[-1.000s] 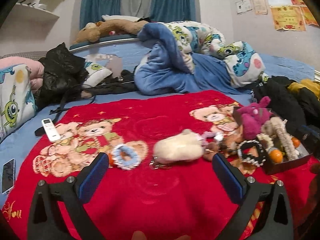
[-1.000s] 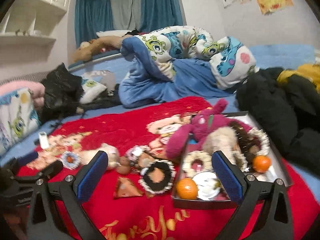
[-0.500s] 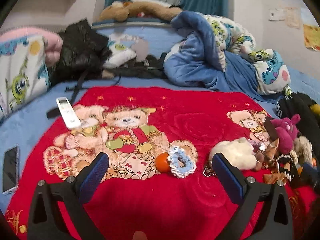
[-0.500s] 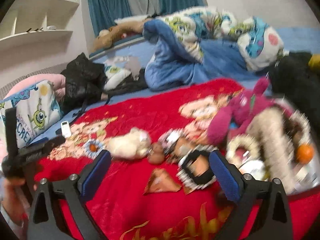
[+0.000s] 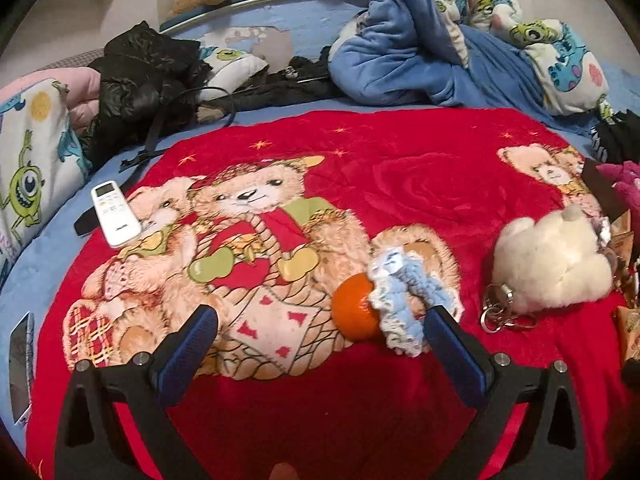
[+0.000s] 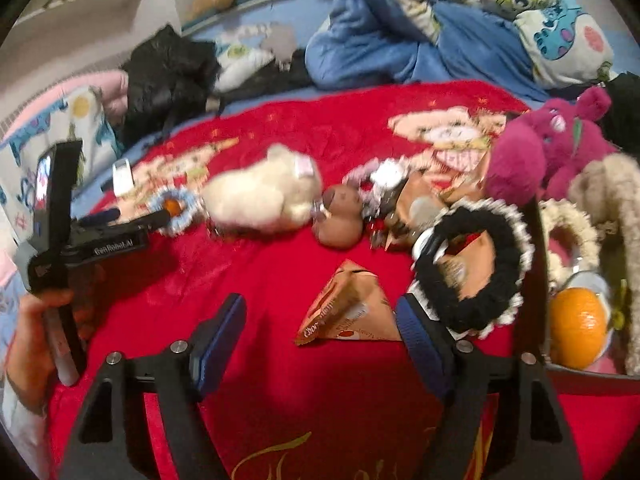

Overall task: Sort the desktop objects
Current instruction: 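Grasp the blue crocheted ring with left gripper while right grasps the Choco Magic packet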

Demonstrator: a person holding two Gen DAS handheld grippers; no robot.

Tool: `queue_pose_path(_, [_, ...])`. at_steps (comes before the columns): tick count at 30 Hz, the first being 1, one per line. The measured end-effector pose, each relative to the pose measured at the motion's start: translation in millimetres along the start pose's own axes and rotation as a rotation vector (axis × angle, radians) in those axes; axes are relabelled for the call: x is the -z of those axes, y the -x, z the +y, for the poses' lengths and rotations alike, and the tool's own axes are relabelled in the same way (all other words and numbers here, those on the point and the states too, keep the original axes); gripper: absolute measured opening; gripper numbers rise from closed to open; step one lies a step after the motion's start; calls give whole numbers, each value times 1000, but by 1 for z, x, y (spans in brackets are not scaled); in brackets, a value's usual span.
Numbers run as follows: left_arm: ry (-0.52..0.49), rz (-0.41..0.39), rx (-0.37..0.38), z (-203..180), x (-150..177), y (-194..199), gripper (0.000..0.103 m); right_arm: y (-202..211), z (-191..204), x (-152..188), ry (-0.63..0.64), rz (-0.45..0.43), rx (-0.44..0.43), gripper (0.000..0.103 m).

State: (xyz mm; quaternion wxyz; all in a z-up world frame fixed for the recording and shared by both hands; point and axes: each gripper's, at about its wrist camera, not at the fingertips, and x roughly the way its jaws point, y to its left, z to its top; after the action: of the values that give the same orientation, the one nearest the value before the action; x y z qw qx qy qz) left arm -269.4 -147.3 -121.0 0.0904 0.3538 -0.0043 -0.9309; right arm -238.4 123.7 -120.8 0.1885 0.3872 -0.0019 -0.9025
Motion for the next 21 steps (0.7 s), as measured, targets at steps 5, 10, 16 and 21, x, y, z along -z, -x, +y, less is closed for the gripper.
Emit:
queue_pose_path(5, [18, 22, 104, 3, 2, -8, 85, -5, 2, 1, 14, 16, 43, 68])
queue_pose_path(10, [15, 17, 190, -1, 4, -5, 48, -5, -1, -1, 0, 15, 60, 50])
queue_pose_path(16, [12, -36, 230, -3, 6, 6, 31, -4, 1, -1, 11, 10, 64, 47])
queue_pose_path(21, [-14, -84, 239, -7, 9, 18, 29, -3, 2, -2, 15, 7, 66, 46])
